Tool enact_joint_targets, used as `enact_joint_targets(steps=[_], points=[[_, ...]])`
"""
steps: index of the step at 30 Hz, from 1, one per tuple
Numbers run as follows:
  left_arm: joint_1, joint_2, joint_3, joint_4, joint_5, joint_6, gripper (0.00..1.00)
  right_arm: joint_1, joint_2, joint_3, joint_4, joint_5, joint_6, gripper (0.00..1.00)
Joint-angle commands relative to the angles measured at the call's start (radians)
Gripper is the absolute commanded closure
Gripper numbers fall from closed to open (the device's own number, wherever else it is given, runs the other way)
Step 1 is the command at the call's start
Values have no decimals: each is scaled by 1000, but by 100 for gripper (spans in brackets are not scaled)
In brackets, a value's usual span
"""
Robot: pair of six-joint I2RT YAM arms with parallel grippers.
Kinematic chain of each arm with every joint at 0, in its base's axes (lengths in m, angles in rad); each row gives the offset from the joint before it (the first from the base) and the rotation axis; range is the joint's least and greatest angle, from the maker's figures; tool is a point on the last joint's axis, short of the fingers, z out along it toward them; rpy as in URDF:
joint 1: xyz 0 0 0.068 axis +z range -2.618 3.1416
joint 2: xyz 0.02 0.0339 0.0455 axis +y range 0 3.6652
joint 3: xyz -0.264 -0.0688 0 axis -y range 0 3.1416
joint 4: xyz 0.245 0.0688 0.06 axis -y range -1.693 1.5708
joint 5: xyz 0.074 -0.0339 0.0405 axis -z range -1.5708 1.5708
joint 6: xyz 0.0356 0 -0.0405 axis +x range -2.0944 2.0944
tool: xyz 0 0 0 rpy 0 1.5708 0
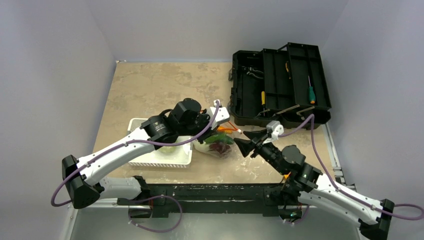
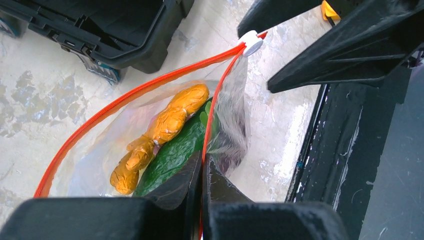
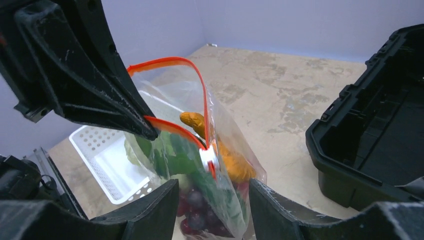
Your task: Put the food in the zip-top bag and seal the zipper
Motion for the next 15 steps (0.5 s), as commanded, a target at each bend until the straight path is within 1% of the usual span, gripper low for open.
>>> enact_joint_targets(steps=[1, 4, 7, 9, 12, 15], points=[[13, -25, -8, 89, 23, -30, 100, 2, -125, -103, 216, -45, -57, 47], [33, -23, -2, 96, 51, -46, 100, 1, -138, -124, 216, -103, -115, 47], [57, -25, 4, 103, 114, -67, 100, 1, -105, -130, 240, -82, -142, 48], [64, -22, 6, 107, 133, -74, 100, 1, -77, -138, 280, -86, -165, 48], [68, -13, 15, 94, 141, -77, 100, 1, -40, -166, 344, -42, -195, 50], [68, -16, 15, 89, 150, -74, 100, 0, -20, -222, 457, -22, -207, 54]])
